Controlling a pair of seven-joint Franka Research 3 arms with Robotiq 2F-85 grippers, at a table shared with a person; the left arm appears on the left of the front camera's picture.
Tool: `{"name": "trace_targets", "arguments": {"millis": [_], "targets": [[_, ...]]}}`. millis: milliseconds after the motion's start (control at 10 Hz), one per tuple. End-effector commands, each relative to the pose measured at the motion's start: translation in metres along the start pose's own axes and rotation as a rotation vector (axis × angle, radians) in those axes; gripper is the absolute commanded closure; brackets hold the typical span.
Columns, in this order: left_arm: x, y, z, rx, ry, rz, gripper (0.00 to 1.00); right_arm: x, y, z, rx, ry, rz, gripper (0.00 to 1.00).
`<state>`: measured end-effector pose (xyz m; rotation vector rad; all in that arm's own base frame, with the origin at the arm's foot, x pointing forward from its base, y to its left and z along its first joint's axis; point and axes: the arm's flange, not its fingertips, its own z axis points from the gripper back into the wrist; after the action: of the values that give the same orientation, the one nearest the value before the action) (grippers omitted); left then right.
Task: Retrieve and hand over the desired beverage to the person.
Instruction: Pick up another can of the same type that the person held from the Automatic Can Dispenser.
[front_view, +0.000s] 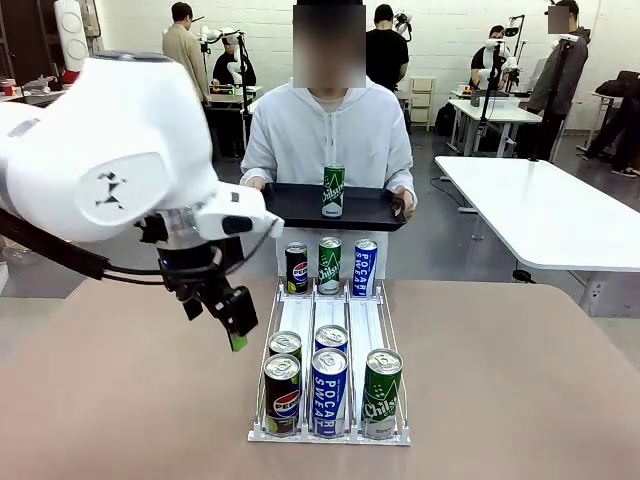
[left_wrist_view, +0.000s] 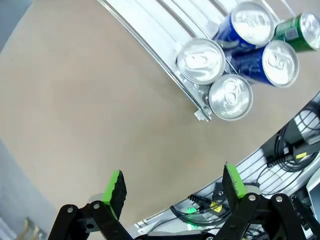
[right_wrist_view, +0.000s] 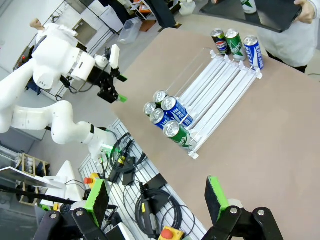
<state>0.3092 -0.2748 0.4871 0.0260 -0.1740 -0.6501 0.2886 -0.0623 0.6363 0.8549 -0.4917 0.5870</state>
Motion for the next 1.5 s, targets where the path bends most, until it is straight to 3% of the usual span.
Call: {"name": "trace_targets", "arguments": {"millis": [0, 400, 600, 700, 1200, 1400], "targets": [[0.012, -0.029, 0.0, 0.088, 0.077, -0.023, 0.0, 0.002, -0.001, -0.001, 0.031, -0.022, 0.016, 0.0], [0.029, -0.07, -0.02, 0.166, 0.147, -0.079, 0.0, 0.002, -0.001, -0.001, 0.031, -0.022, 0.016, 0.0], [0.027, -0.07, -0.009, 0.224, 0.097, 0.005, 0.0, 0.002, -0.001, -0.001, 0.031, -0.022, 0.016, 0.0], [0.024, -0.068, -0.023, 0.147, 0.135, -0.09, 0.0, 0.002, -0.001, -0.001, 0.031, -0.022, 0.016, 0.0], [0.024, -0.068, -0.023, 0.147, 0.135, -0.09, 0.0, 0.002, -0.001, -0.001, 0.031, -0.022, 0.016, 0.0], [0.028, -0.077, -0.03, 0.2, 0.137, 0.006, 0.0, 0.002, -0.001, -0.001, 0.031, -0.022, 0.016, 0.0]]}}
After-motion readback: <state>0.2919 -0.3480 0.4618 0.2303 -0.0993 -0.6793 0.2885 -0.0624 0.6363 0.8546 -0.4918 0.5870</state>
